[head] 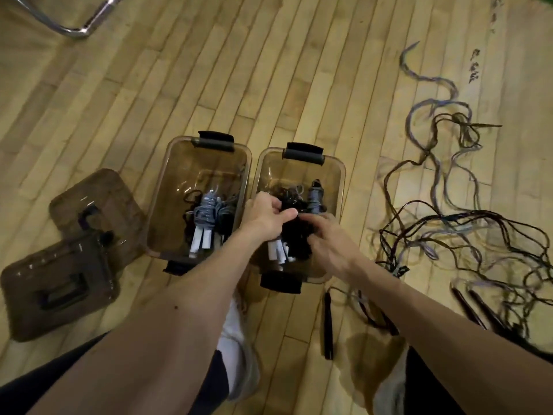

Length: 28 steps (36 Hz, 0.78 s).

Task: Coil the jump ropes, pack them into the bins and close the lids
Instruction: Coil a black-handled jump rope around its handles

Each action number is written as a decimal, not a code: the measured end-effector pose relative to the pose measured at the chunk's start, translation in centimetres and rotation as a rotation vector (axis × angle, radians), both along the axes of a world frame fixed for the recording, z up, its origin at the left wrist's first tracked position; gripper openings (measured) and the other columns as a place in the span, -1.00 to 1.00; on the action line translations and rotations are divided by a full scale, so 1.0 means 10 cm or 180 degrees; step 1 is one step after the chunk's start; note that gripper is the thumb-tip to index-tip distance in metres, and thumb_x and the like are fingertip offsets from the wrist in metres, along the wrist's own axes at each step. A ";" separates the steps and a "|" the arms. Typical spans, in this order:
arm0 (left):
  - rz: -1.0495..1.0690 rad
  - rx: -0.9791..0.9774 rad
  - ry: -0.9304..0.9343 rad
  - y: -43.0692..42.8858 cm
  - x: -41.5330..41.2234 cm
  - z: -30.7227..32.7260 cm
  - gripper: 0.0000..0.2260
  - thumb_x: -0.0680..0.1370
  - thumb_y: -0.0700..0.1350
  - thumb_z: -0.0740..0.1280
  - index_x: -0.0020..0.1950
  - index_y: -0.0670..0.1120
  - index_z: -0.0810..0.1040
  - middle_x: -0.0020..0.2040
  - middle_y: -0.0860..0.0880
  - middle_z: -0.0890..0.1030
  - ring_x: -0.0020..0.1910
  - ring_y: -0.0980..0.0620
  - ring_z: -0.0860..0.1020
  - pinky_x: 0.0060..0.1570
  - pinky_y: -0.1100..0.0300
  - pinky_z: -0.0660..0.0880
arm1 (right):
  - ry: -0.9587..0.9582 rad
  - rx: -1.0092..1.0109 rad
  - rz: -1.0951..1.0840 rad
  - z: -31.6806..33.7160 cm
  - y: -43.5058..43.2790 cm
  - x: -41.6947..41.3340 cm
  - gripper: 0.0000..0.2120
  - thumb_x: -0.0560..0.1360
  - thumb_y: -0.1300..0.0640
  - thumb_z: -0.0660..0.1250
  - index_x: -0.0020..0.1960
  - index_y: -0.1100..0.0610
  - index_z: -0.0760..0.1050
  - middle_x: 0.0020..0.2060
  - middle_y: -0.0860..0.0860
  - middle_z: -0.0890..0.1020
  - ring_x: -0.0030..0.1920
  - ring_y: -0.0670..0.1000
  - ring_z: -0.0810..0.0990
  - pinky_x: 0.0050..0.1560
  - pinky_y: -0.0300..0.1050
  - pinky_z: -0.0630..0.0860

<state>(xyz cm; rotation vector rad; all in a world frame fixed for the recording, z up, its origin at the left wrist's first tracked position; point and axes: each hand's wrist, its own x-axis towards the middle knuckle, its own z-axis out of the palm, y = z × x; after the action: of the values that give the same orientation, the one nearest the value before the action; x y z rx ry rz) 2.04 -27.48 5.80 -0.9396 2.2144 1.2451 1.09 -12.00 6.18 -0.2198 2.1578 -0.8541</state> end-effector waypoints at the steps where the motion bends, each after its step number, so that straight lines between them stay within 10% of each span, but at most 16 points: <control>1: -0.0014 -0.0019 0.0002 -0.02 -0.09 -0.09 -0.51 0.53 0.06 0.46 0.37 -0.17 0.52 0.25 -0.12 0.60 0.25 -0.09 0.55 0.29 0.02 0.49 | -0.0001 -0.0007 0.0009 -0.07 -0.02 -0.08 -0.53 0.63 0.36 0.12 0.52 0.14 0.33 0.37 0.08 0.33 0.35 0.04 0.38 0.15 -0.45 0.30; 10: 0.0349 0.0026 -0.0116 -0.06 -0.54 -0.89 -0.59 0.44 0.06 0.54 0.19 -0.08 0.55 0.14 -0.09 0.61 0.11 -0.09 0.61 0.15 -0.04 0.59 | 0.0007 0.0108 0.0368 -0.54 -0.18 -0.59 -0.58 0.67 0.32 0.07 0.53 0.27 0.28 0.48 0.20 0.31 0.36 0.11 0.39 0.07 -0.62 0.26; 15: 0.0556 -0.0318 0.0220 0.01 -0.60 -1.01 -0.58 0.43 0.01 0.56 0.21 -0.08 0.55 0.15 -0.10 0.59 0.09 -0.06 0.59 0.06 -0.02 0.62 | -0.0166 0.0149 0.0302 -0.56 -0.22 -0.71 -0.61 0.66 0.24 0.10 0.45 0.21 0.43 0.37 0.17 0.49 0.38 0.16 0.46 0.33 -0.16 0.36; 23: -0.0024 -0.0727 0.0356 0.25 -0.34 -0.56 -0.68 0.61 -0.01 0.35 0.36 -0.03 0.49 0.26 -0.08 0.56 0.20 -0.02 0.49 0.02 0.18 0.35 | 0.0199 0.0114 -0.0001 -0.16 0.06 -0.55 -0.64 0.65 0.25 0.14 0.42 0.16 0.48 0.31 0.10 0.57 0.32 0.06 0.52 0.23 -0.25 0.40; 28: -0.0524 -0.0727 0.1415 0.73 0.25 -0.10 -0.92 0.65 -0.10 0.28 0.09 -0.07 0.52 -0.08 0.07 0.50 -0.14 0.15 0.48 -0.21 0.39 0.37 | 0.0940 0.0270 -0.0430 0.04 0.60 -0.25 -0.79 0.65 0.18 0.20 0.21 0.12 0.55 0.07 -0.02 0.60 0.09 -0.03 0.55 0.13 -0.14 0.51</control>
<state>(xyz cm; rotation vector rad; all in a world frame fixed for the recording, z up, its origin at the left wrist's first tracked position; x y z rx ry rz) 4.55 -20.16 4.83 -0.5788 2.7631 1.2340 -1.40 -6.00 6.58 -0.1668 2.5027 -0.8457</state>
